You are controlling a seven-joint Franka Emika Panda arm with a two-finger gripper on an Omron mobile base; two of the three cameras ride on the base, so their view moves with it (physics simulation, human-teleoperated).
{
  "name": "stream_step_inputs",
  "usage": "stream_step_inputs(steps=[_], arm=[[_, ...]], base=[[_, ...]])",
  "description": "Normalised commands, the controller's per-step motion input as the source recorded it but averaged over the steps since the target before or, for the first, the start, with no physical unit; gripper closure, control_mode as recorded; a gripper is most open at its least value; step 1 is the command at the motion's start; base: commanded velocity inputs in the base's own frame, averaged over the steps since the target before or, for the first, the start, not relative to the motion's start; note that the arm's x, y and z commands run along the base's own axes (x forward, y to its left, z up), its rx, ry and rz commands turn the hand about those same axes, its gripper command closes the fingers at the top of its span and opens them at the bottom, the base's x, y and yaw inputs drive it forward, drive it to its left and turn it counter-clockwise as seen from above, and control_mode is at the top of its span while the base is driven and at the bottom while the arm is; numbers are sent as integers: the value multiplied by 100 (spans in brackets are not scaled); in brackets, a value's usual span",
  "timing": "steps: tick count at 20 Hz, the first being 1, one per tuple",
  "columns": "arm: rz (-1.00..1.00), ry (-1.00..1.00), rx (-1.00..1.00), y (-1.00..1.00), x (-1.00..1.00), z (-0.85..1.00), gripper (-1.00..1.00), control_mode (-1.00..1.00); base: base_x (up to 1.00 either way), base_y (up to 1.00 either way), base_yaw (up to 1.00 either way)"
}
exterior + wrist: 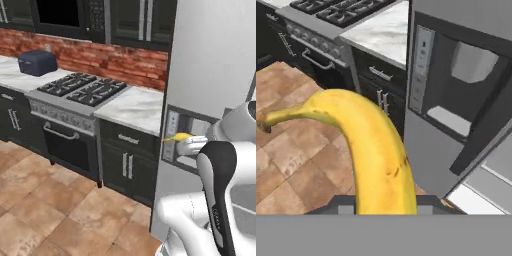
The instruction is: Pick the banana and mango from the fridge and place them on the plate next to the blender to make a fruit smoothie.
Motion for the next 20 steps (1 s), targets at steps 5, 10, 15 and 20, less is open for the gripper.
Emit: stream_step_inputs(steps=[5, 10, 15, 20], arm=[[0, 0, 0, 0, 0, 0, 100, 100], [0, 0, 0, 0, 0, 0, 100, 100], [0, 0, 0, 0, 0, 0, 100, 100], [0, 0, 0, 0, 0, 0, 100, 100]], base=[[37, 63, 77], [56, 74, 68], [53, 68, 71], [61, 56, 71]])
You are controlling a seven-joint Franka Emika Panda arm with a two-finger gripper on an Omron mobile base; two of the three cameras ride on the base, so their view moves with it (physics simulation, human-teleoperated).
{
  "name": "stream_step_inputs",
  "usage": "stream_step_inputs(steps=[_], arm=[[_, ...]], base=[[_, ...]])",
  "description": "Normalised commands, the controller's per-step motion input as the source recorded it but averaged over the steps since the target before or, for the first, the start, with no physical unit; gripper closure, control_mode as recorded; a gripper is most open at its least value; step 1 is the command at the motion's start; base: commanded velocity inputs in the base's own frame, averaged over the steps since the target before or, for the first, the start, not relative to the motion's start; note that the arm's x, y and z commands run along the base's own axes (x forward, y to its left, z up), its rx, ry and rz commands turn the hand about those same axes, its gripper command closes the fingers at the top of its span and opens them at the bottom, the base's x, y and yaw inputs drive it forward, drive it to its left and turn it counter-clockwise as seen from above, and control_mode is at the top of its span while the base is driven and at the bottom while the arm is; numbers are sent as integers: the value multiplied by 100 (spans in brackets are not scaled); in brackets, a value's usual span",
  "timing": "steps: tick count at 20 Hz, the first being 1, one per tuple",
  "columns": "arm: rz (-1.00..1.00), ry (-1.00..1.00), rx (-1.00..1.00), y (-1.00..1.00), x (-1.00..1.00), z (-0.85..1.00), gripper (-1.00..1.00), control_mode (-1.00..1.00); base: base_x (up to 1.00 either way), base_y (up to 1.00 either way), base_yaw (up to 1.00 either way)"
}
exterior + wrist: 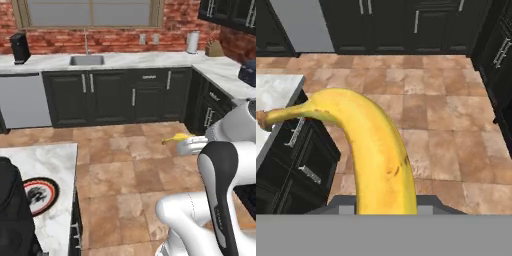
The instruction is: Pick the banana and mango from the fridge and place them on the plate next to the blender to make a fruit smoothie.
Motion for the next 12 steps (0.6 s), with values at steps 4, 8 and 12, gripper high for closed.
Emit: stream_step_inputs(steps=[4, 8, 12], arm=[[0, 0, 0, 0, 0, 0, 100, 100], [0, 0, 0, 0, 0, 0, 100, 100], [0, 0, 0, 0, 0, 0, 100, 100]], base=[[68, 31, 75], [100, -13, 65], [100, -66, 51]])
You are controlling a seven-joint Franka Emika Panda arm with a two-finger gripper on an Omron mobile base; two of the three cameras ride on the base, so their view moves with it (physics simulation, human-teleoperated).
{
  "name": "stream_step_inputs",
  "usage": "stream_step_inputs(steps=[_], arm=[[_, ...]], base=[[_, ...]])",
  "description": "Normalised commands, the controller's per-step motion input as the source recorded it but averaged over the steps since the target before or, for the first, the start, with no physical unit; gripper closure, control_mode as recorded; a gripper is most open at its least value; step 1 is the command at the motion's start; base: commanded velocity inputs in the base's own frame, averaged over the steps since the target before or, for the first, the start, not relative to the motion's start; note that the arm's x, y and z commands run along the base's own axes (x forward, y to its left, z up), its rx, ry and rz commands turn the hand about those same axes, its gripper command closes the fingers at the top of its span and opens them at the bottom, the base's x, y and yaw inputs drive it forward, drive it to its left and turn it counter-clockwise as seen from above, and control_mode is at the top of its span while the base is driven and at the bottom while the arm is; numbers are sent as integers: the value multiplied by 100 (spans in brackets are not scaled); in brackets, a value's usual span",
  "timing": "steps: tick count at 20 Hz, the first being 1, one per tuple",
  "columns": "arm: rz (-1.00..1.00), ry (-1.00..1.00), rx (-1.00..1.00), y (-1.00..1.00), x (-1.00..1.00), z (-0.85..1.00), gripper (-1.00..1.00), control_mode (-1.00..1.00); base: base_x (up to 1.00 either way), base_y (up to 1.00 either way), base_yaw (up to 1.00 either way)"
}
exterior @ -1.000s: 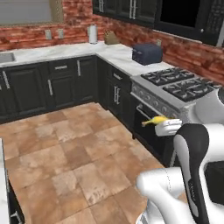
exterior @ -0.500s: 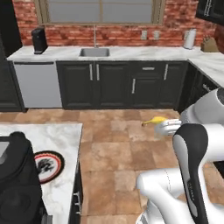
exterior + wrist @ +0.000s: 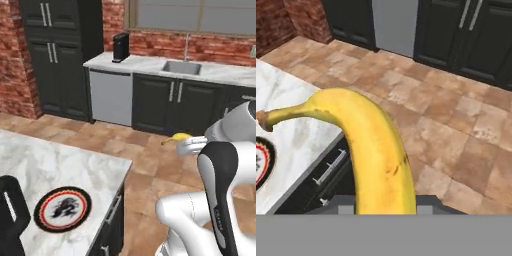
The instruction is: Pick the banana and mango from the fridge and place them on the plate next to the blender to make a fruit smoothie.
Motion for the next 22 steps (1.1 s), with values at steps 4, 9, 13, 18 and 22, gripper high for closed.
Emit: stream_step_inputs(steps=[4, 9, 13, 18, 22], arm=[[0, 0, 0, 0, 0, 0, 100, 100], [0, 0, 0, 0, 0, 0, 100, 100], [0, 0, 0, 0, 0, 0, 100, 100], [0, 0, 0, 0, 0, 0, 100, 100], [0, 0, 0, 0, 0, 0, 100, 100]], base=[[57, -23, 59], [4, 11, 66], [0, 45, 57], [8, 56, 49], [18, 38, 49]])
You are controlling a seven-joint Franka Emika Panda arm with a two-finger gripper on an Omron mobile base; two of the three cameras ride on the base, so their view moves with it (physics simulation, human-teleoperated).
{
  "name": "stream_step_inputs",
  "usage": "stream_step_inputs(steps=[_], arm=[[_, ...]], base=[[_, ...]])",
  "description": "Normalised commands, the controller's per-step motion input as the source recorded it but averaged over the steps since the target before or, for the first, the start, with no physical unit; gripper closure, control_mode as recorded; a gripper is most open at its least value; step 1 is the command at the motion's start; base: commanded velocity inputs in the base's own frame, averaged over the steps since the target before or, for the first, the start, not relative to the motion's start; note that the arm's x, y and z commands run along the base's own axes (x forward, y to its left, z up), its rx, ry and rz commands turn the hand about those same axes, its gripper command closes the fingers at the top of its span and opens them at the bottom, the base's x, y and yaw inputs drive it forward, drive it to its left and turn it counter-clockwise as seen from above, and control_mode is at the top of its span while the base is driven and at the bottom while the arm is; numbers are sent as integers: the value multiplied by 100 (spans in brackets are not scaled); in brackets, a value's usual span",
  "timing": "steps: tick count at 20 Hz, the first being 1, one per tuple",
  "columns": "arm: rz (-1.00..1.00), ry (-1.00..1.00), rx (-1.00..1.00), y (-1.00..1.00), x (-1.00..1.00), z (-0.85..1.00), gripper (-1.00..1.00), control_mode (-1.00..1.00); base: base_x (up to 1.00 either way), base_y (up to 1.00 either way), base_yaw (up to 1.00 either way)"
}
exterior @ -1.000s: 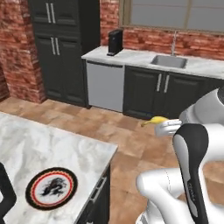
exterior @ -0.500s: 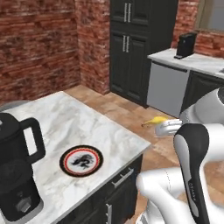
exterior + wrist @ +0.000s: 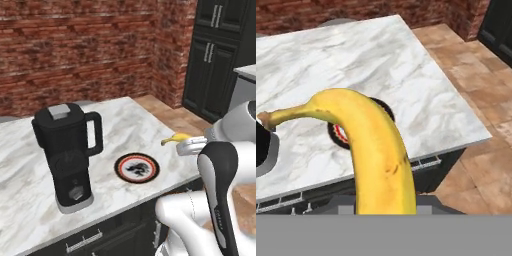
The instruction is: Pick the banana and mango from the fridge and place them on the plate next to the blender to make a fruit smoothie.
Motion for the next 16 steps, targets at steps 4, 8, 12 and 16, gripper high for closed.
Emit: stream_step_inputs(steps=[4, 8, 12, 16], arm=[[1, 0, -1, 6, 12, -3, 100, -100], [0, 22, -6, 11, 57, -18, 100, -100], [2, 33, -3, 13, 43, -22, 100, -100], [1, 17, 2, 4, 27, -50, 100, -100]], base=[[34, -2, 16], [0, 0, 0], [0, 0, 0], [0, 0, 0]])
